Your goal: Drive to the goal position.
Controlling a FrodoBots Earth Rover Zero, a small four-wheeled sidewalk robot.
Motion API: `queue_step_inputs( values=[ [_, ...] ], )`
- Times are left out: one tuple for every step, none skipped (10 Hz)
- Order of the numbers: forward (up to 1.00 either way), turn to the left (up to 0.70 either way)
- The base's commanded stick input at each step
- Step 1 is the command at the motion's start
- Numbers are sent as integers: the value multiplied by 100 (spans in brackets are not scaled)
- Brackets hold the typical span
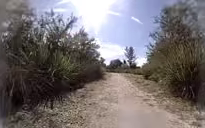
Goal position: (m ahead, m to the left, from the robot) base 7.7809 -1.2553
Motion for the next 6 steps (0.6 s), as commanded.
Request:
queue_step_inputs(
  values=[
    [70, -23],
    [70, -7],
    [70, 0],
    [70, 0],
    [70, -1],
    [70, -25]
  ],
)
